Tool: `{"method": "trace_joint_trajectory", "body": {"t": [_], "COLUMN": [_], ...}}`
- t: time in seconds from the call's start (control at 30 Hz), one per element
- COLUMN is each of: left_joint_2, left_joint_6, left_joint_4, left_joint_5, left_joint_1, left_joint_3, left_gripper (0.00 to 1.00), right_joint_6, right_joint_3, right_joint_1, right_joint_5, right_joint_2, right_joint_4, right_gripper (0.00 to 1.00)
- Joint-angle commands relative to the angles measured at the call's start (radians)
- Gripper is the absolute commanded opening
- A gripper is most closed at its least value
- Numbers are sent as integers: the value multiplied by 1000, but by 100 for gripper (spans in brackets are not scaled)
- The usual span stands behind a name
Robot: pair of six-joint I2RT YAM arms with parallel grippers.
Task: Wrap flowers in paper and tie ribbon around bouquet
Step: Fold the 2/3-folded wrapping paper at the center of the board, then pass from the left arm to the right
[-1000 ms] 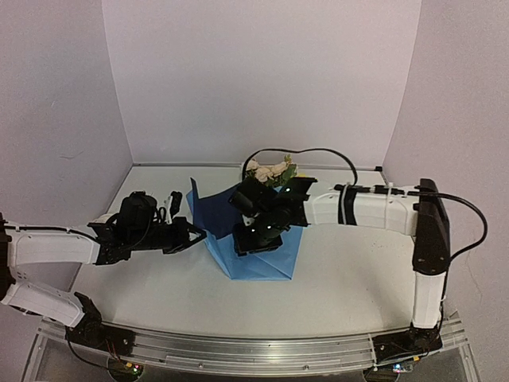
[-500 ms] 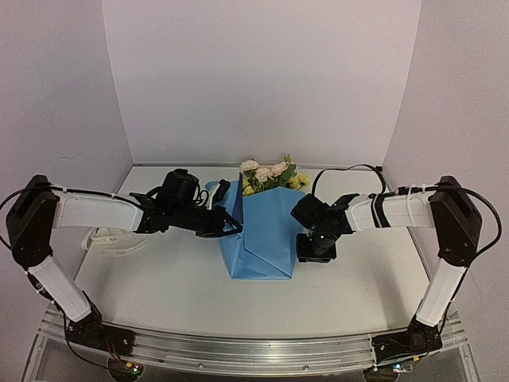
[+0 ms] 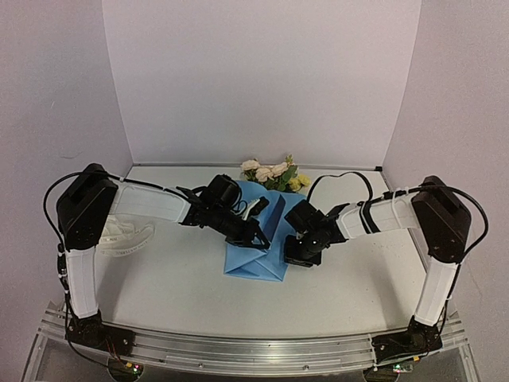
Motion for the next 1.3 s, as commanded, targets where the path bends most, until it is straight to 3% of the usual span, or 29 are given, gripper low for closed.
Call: {"method": "trace_joint_trajectory", "body": {"t": [0.0,0.23,0.37,0.53,0.7,0.93,1.2,1.27], "left_joint_2": [56,90,98,102,112,115,107,103], "left_joint_6": [49,77,84,109,124,139,140,141], "left_joint_4": [-75,-109,-113,-145,-164,-174,-170,-173], "left_joint_5": [25,25,27,-6,-26,-53,-71,-77], "left_joint_1": [-9,-10,-11,-14,-23,-31,-38,-38], "left_joint_3": [72,103,117,142,155,173,167,164], "left_gripper": [0,1,1,2,2,3,3,5], "right_joint_6": [47,75,79,130,135,136,135,134], "right_joint_3": [-42,-86,-7,138,257,343,391,400], "right_joint_1": [4,-32,-76,-142,-153,-153,-153,-153], "right_joint_5": [28,42,-11,-121,-131,-121,-120,-120], "right_joint_2": [-99,-295,-296,-179,-101,-6,50,58], "right_joint_4": [-3,-2,-3,-4,-56,-147,-198,-206], "right_gripper": [30,56,71,78,82,74,52,41]}}
